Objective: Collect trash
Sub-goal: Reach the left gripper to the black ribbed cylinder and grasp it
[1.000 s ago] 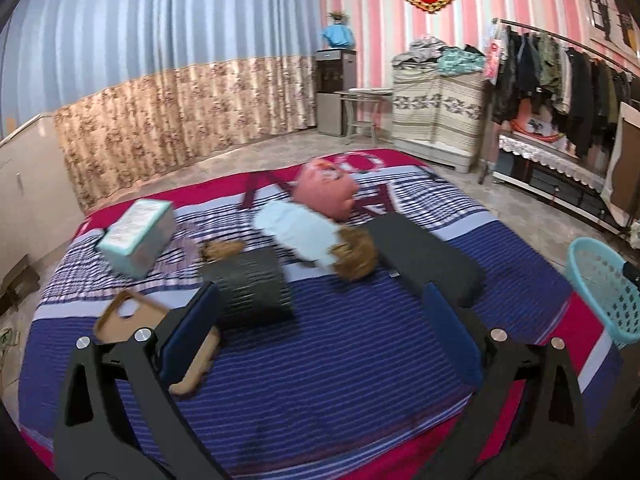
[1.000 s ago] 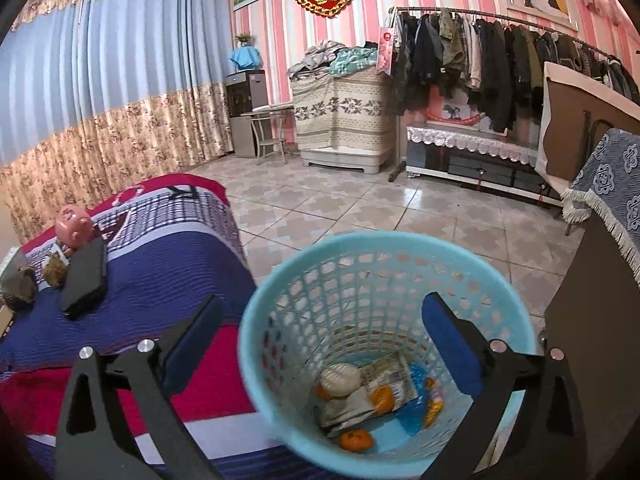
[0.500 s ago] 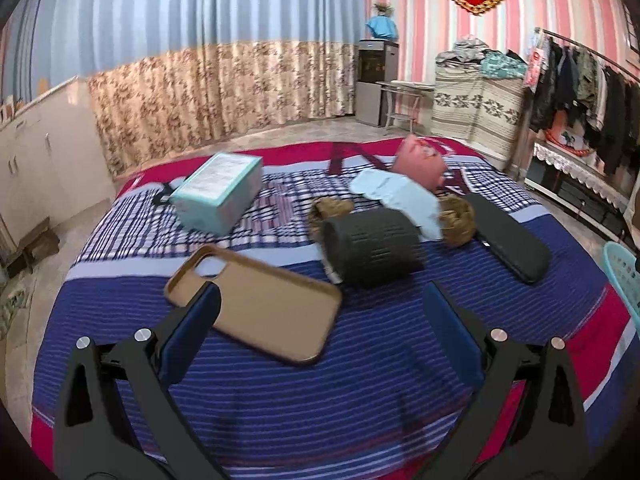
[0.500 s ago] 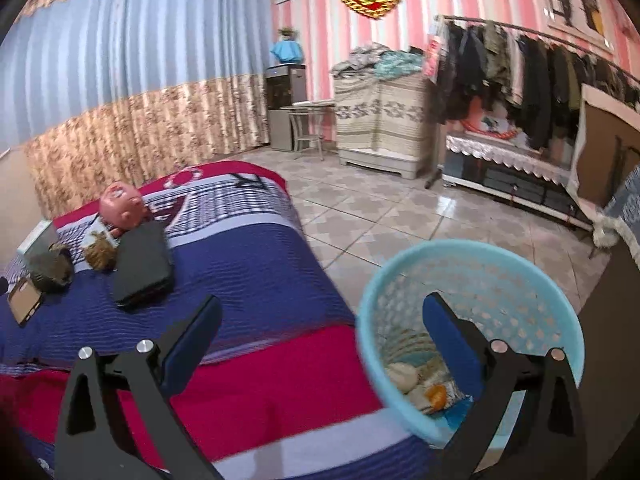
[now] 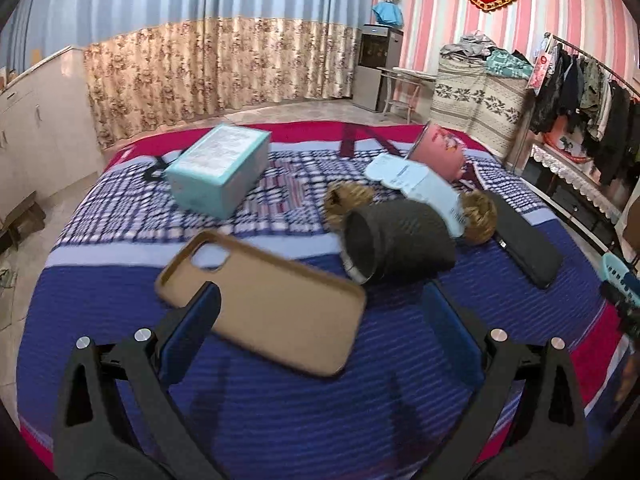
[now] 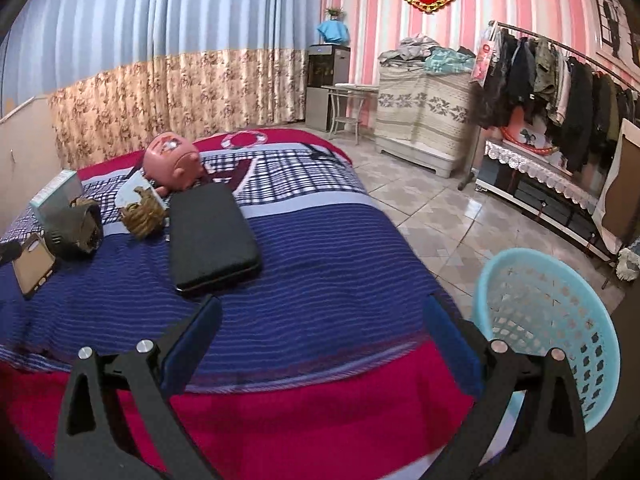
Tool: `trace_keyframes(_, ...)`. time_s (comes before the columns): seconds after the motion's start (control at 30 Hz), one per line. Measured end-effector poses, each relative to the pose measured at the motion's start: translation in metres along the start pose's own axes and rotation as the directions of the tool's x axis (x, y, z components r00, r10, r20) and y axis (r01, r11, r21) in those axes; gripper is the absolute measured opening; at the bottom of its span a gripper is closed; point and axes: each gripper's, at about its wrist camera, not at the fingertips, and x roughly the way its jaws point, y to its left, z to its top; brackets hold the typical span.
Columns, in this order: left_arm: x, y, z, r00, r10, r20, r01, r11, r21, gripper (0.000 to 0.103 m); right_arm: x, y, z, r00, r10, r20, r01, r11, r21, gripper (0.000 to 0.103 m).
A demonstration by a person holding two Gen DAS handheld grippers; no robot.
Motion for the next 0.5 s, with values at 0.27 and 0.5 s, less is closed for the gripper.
trace_keyframes(0.27, 0.041, -0.064, 0.020, 0.997, -0.045, -0.061, 0.048, 0.997, 0.054, 0.097, 0.010, 0.005, 0.002, 0.999, -0.004, -0.054, 0.006, 0.999, 0.039, 0.098)
trace_keyframes(0.5, 0.066, -0.084, 0.019, 0.995, 0.051, -0.081, -0.041, 0.992, 0.117, 0.097, 0.005, -0.003, -0.001, 0.998, -0.001, -0.058, 0.004, 0.998, 0.056, 0.098)
